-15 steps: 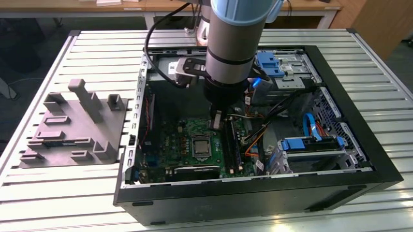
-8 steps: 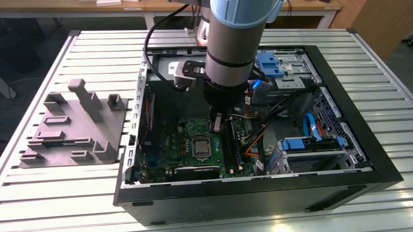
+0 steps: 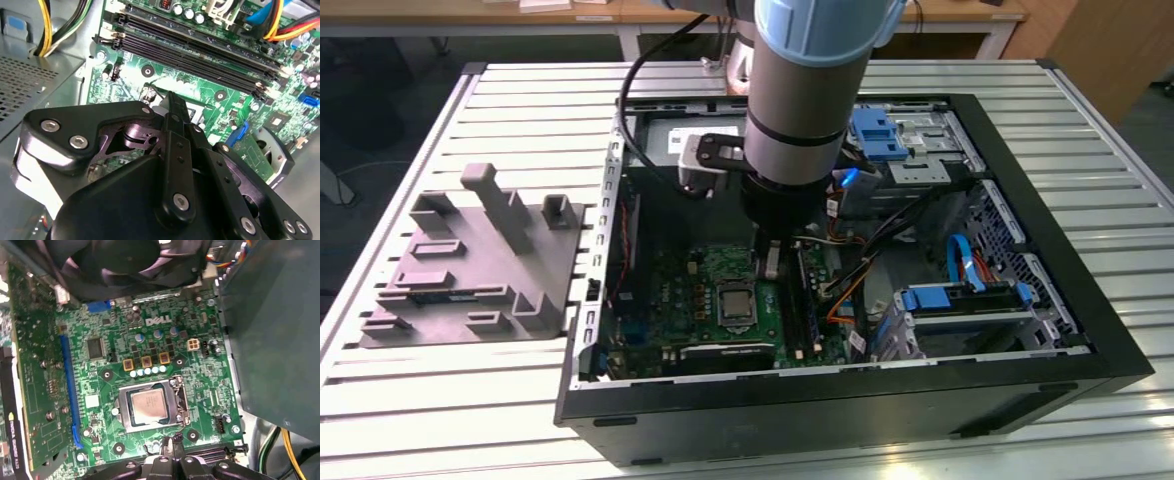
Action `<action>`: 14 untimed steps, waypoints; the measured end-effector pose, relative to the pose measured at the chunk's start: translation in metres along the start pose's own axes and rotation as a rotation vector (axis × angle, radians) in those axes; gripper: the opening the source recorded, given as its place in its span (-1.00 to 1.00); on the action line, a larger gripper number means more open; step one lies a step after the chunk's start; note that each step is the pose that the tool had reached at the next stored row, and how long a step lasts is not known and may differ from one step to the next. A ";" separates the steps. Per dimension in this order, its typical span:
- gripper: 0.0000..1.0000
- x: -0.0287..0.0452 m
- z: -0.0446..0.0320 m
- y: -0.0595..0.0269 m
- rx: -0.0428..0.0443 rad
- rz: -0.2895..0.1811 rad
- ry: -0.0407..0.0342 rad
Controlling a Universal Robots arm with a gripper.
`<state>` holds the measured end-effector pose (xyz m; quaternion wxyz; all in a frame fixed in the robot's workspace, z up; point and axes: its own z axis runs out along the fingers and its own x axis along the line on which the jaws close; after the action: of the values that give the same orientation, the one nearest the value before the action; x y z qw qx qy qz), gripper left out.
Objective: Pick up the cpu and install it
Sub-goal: 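Install the first cpu locking lever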
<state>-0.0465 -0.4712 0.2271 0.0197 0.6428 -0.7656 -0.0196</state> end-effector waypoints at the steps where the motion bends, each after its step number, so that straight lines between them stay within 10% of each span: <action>1: -0.79 0.0000 0.0007 -0.0001 0.0001 -0.014 0.0006; 14: -0.79 0.0024 0.0022 0.0008 0.0003 -0.047 0.0028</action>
<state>-0.0479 -0.4734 0.2250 0.0202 0.6606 -0.7502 -0.0191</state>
